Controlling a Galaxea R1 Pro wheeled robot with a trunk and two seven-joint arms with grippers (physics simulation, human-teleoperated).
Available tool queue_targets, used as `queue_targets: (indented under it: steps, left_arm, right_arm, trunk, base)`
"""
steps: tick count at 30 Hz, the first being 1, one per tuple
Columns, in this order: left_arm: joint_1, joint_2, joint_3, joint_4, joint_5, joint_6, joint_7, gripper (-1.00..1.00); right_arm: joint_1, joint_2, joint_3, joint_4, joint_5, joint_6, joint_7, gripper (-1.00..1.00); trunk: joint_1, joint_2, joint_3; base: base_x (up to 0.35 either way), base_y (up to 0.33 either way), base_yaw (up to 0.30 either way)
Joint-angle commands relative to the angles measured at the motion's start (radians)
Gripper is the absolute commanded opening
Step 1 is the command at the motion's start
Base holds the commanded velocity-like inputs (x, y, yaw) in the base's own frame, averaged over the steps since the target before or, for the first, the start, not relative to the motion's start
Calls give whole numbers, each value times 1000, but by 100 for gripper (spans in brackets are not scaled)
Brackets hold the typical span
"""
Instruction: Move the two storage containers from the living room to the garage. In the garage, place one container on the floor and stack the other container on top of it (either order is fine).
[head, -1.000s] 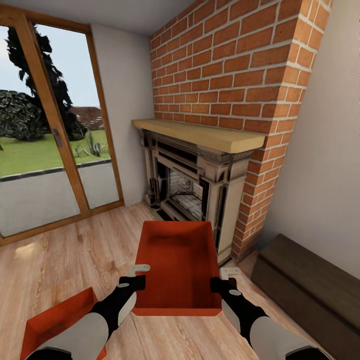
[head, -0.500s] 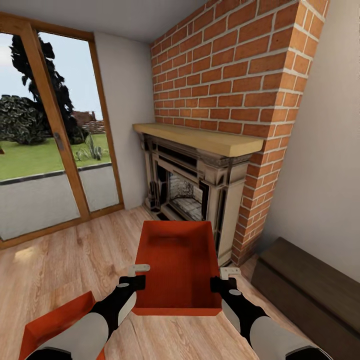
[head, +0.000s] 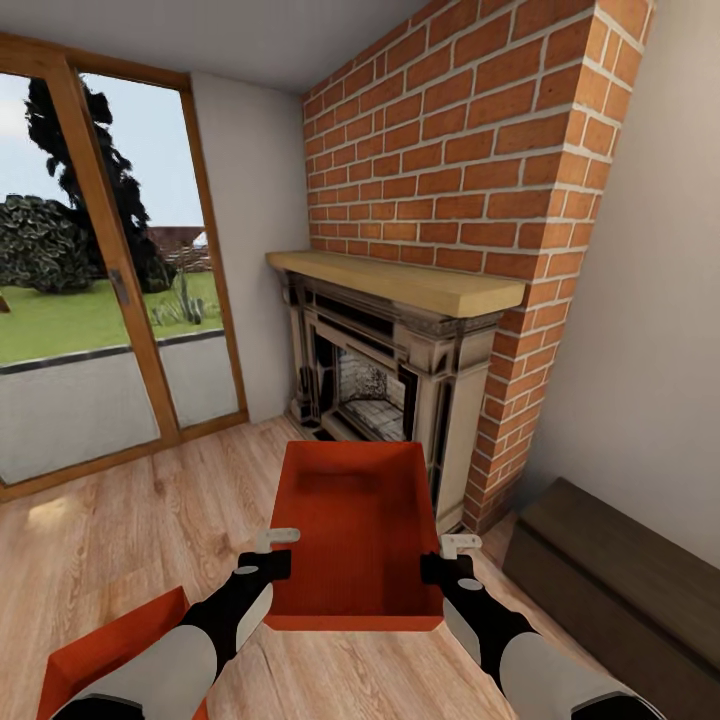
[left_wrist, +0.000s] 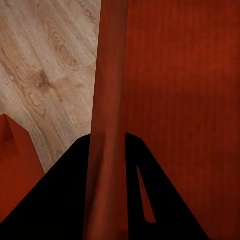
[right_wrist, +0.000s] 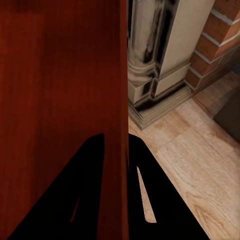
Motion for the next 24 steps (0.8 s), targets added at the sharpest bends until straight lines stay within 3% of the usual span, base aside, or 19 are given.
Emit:
queue_targets:
  steps: [1,24]
  left_arm:
    - [-1,1,62,-7,13,6,7,-100]
    - [-1,1,61,-8,13,6,7,-100]
  right_arm:
    - [-1,-4,-9,18,-13,-6,-44,-100]
    - [-1,-8,-10,18,-12,-5,-44,-100]
  trunk:
    - [1,-2,-2]
    - [1,-2,-2]
  base:
    - [0,0,0]
    - [0,0,0]
